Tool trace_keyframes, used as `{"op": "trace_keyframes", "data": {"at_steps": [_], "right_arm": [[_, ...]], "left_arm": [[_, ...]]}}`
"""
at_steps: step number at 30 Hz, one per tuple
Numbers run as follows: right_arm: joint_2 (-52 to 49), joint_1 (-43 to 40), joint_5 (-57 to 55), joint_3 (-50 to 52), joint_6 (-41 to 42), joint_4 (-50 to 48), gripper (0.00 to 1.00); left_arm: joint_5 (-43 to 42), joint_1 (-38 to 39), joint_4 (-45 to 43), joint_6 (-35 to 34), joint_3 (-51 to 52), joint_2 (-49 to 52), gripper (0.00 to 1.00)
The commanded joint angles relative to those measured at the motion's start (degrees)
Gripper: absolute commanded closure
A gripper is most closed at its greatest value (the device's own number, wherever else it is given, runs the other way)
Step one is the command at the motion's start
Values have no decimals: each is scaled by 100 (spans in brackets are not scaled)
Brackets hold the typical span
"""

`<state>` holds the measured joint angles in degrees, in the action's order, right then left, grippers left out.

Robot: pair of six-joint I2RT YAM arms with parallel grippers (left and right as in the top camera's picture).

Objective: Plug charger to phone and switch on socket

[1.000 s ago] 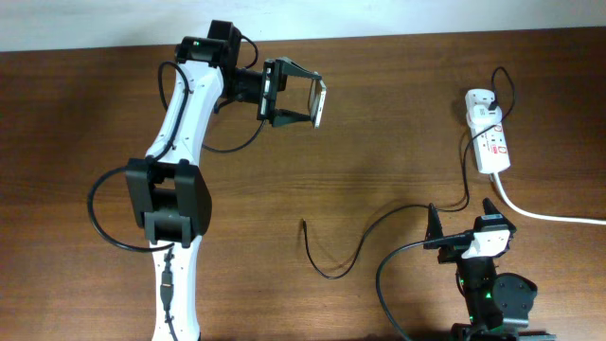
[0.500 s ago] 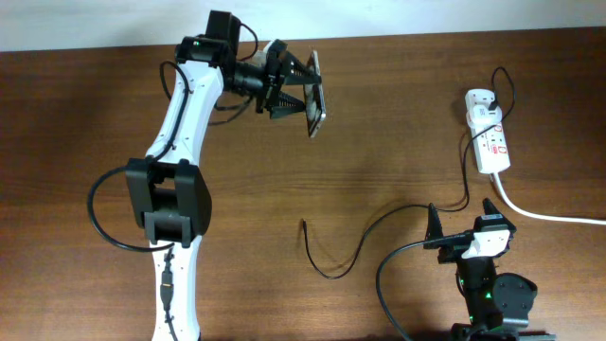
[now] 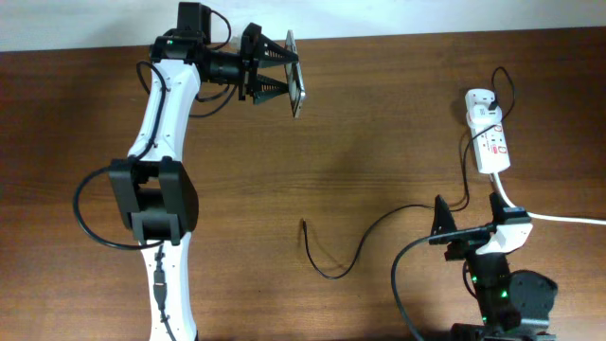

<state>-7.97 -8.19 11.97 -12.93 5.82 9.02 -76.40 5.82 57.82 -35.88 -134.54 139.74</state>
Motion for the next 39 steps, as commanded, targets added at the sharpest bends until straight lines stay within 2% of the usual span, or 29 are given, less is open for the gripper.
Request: {"op": "trace_keyframes", "data": {"at_steps": [1,5,7,10,13,16,19,21,23,27,31,36,38,39], "right_arm": [[-1200,42,140,-1158,44,459,1],[-3224,42,800,-2820,33,1005,1],[-4315,50,1196,-3611,2,1097,1],[-5490,647,1285,-4494,0,1132,1],[-6220,1281,1292,-4903,72,944,1],[-6559,1683,1305,-4911,68,404,1],[-6710,1687,2006,-4911,140,-144,1],[-6826,1681,1875,-4911,1040,-551,1],[-7051,1681,1864,-4911,1425,-649,1],[-7667,1687,1725,-4911,1462,-732,1],[-7729,1687,1296,-4911,1394,-739,1],[-7729,1801,1224,-4911,640,-730,1],[-7729,1961,844,-4911,673,-708,1],[-7729,2100,511,-4911,973,-704,1]], "left_arm": [[-251,13,-17,-273,-138,7,100],[407,13,-103,-826,-138,7,100],[640,28,-428,-1211,-138,7,100],[881,125,-855,-1790,-138,7,100],[901,284,-1646,-2459,-138,7,100],[898,341,-2009,-2752,-138,7,100],[898,376,-2011,-2754,-138,7,100],[901,455,-2013,-2780,-138,7,100],[894,564,-2074,-2796,-138,7,100],[909,876,-2074,-2905,-138,7,100],[1045,1141,-2072,-2909,-138,7,100],[1285,1423,-2070,-3152,-138,7,100],[1364,1506,-2072,-3252,-138,7,100],[1425,1556,-2072,-3296,-138,7,100]]}}
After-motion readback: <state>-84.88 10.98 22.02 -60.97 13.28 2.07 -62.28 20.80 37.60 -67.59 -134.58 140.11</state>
